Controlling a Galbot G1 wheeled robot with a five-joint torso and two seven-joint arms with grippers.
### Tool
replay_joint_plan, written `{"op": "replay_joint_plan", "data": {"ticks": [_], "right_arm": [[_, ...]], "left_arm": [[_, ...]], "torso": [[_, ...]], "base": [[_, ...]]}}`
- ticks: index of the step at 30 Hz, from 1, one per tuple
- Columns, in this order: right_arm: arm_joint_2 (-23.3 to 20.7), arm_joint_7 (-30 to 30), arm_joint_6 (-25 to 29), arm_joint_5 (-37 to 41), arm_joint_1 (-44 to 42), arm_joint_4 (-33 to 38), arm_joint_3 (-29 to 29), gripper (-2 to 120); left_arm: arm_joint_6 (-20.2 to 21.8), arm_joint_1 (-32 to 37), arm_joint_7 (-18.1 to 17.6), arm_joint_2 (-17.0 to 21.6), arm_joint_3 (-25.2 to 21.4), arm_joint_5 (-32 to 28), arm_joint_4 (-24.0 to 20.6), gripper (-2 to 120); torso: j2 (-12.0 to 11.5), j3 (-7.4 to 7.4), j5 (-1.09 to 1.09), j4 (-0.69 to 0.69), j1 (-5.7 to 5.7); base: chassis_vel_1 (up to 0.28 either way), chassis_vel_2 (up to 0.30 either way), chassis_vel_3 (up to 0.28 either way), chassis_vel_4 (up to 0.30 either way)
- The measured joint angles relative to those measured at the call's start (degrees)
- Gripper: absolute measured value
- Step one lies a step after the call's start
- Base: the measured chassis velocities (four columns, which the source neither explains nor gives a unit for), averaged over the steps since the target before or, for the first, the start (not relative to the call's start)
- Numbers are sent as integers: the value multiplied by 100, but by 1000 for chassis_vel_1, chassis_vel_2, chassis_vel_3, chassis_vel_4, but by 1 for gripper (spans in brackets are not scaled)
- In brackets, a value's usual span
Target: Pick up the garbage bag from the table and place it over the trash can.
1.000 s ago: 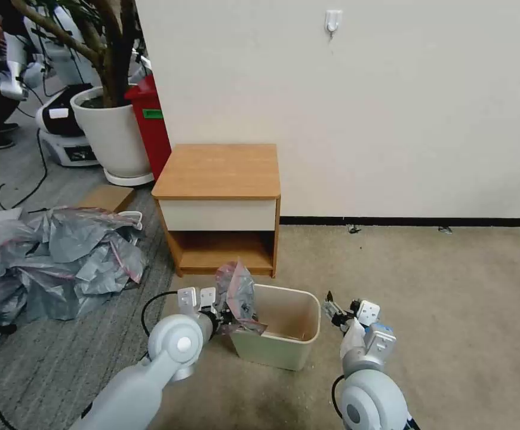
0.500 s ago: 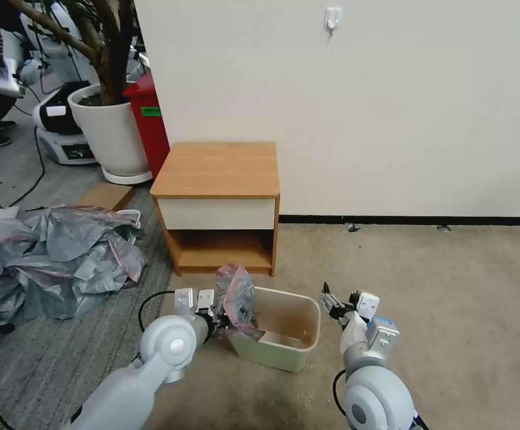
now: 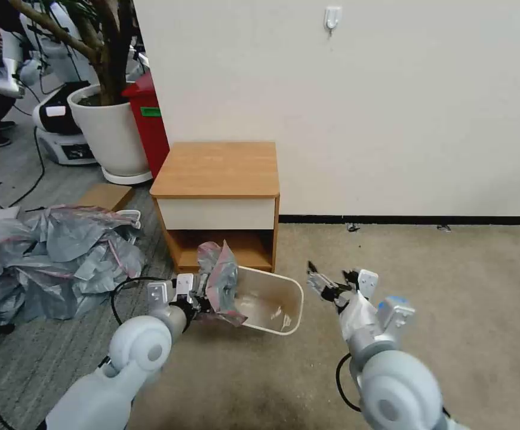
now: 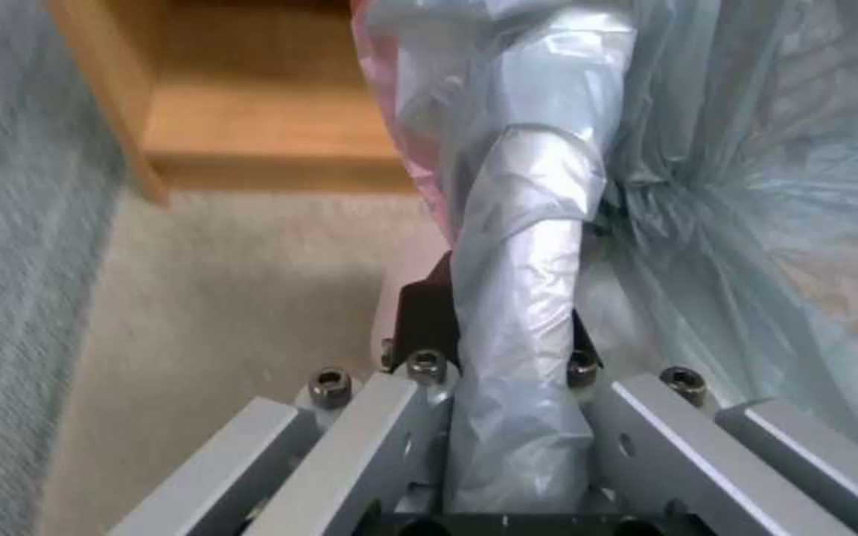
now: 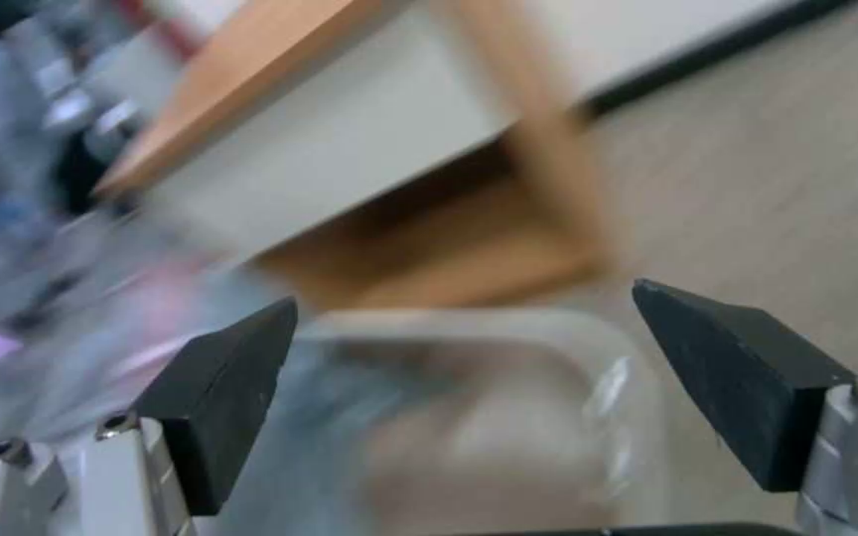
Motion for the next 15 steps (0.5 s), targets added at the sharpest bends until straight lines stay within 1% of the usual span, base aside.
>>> {"op": "replay_joint_plan", "data": {"ticks": [1, 2, 3, 4, 6, 7, 10, 12, 15], "right_arm": [[-28, 226, -143, 589, 182, 115, -35, 88], [-36, 367, -204, 945, 335, 155, -104, 88], [-36, 367, -204, 945, 335, 155, -104, 88], [-31, 555, -231, 1379, 572, 162, -223, 89], [37, 841, -247, 1938, 915, 105, -408, 89], [37, 841, -247, 1938, 915, 105, -408, 89], [265, 1236, -244, 2497, 1419, -191, -737, 91], [335, 1315, -236, 2546, 1537, -280, -831, 91], [614, 1568, -218, 2638, 1894, -569, -1152, 91]], "left_arm": [[-69, 57, 89, -43, 0, 201, -18, 5], [-109, 101, 131, -74, 1, 317, -31, 5], [-109, 101, 131, -74, 1, 317, -31, 5], [-171, 179, 205, -123, 0, 521, -58, 5], [-277, 309, 328, -187, -23, 835, -89, 5], [-277, 309, 328, -187, -23, 835, -89, 5], [-421, 565, 486, -275, -149, 1219, -180, 4], [-458, 653, 537, -289, -197, 1326, -215, 4], [-553, 909, 643, -321, -348, 1560, -341, 4]], "torso": [[0, 0, 0, 1, 0], [0, 0, 1, 0, 0], [0, 0, 1, 0, 0], [0, 0, 1, 0, 0], [0, 0, 0, 0, 0], [0, 0, 0, 0, 0], [0, 0, 1, 1, 0], [1, 0, 1, 1, 0], [1, 0, 0, 2, 0]], "base": [[0, 0, 0, 0], [0, 0, 0, 0], [0, 0, 0, 0], [0, 0, 0, 0], [0, 0, 0, 0], [0, 0, 0, 0], [0, 0, 0, 0], [0, 0, 0, 0], [0, 0, 0, 0]]}}
